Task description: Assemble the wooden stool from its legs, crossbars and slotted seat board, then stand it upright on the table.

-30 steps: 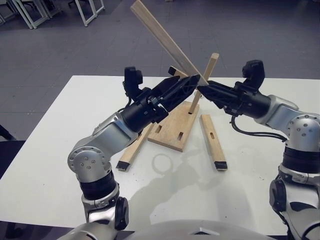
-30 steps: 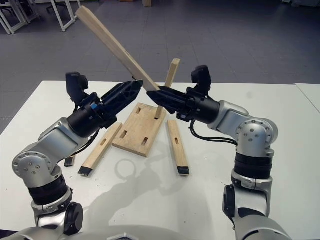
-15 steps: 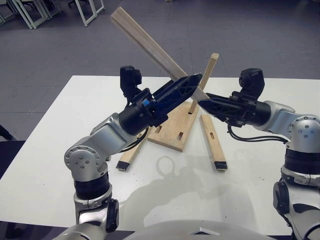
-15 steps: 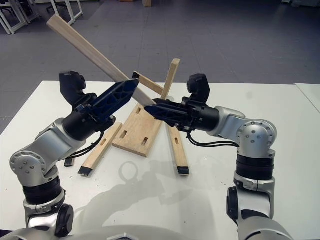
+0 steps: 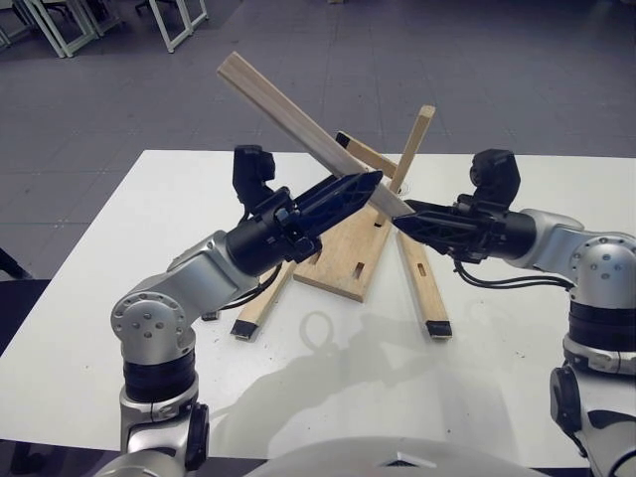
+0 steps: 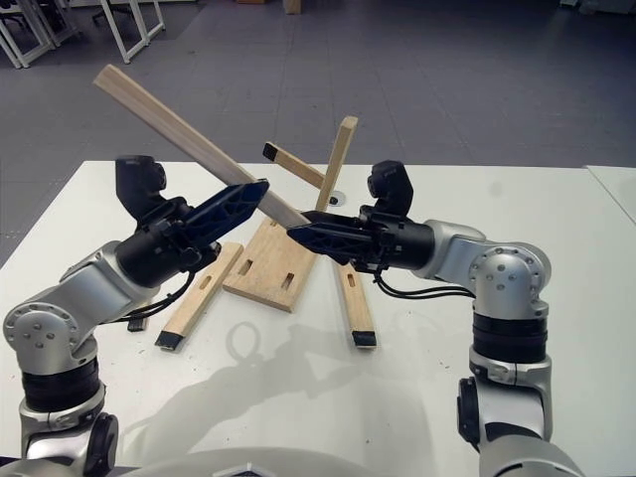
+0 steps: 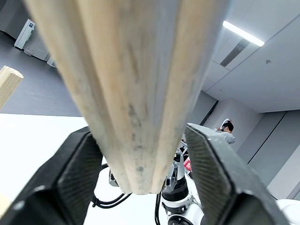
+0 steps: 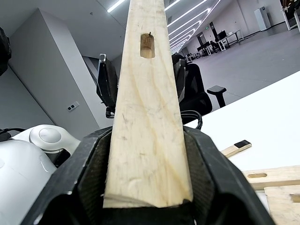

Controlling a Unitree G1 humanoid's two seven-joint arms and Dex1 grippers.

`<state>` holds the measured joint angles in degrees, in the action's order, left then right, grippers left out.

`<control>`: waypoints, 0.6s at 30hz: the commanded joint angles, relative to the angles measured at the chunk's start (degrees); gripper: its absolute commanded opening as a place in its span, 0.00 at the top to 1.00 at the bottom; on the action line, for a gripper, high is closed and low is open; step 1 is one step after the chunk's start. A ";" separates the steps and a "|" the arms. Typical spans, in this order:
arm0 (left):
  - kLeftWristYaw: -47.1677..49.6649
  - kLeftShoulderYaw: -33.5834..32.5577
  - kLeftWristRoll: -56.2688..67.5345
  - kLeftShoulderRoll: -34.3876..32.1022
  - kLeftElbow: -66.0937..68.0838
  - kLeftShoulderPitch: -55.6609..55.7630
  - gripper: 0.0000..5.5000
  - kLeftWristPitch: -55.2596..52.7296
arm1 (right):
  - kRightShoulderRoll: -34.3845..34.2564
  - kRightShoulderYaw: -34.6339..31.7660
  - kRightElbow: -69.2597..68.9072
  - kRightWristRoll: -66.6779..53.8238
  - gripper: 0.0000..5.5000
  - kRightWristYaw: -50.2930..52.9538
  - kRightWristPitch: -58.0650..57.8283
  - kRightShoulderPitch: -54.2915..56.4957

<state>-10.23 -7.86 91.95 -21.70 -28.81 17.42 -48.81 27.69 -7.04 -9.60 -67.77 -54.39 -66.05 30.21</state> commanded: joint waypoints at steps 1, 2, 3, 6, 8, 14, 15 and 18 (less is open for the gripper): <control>-0.91 1.28 -0.33 -0.42 -0.49 -0.82 0.60 0.80 | 1.02 0.49 -1.63 -0.19 0.62 -0.93 0.26 -0.66; -0.99 1.58 -0.32 -0.37 -0.68 -1.05 0.62 0.91 | 1.08 0.54 -1.78 -0.17 0.62 -1.02 0.28 -0.80; -1.06 1.81 -0.29 -0.39 -0.83 -1.26 0.63 1.00 | 1.13 0.54 -1.92 -0.22 0.62 -1.03 0.29 -0.94; -1.49 1.90 -0.33 -0.71 -0.90 -1.89 0.63 1.50 | 1.47 0.84 -2.32 0.41 0.57 -1.15 0.82 -1.45; -1.45 1.72 -1.48 -0.94 -0.25 -1.91 0.63 2.05 | 2.35 2.03 -2.80 2.26 0.49 -2.04 1.76 -1.87; -4.62 -2.79 -8.66 -5.83 3.16 -0.47 0.63 3.63 | 6.61 6.23 -2.86 10.47 0.43 -4.49 6.11 -4.08; -5.50 -4.89 -9.35 -7.56 4.31 0.24 0.63 4.03 | 8.05 6.95 -2.11 12.26 0.43 -5.29 6.97 -4.82; -7.40 -10.29 -10.88 -12.10 7.16 1.57 0.63 4.80 | 10.92 10.44 2.02 19.45 0.43 -7.37 11.47 -5.46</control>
<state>-16.56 -14.64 82.57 -30.64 -23.08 17.10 -44.85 36.72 1.10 -9.97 -52.79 -60.54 -57.55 24.96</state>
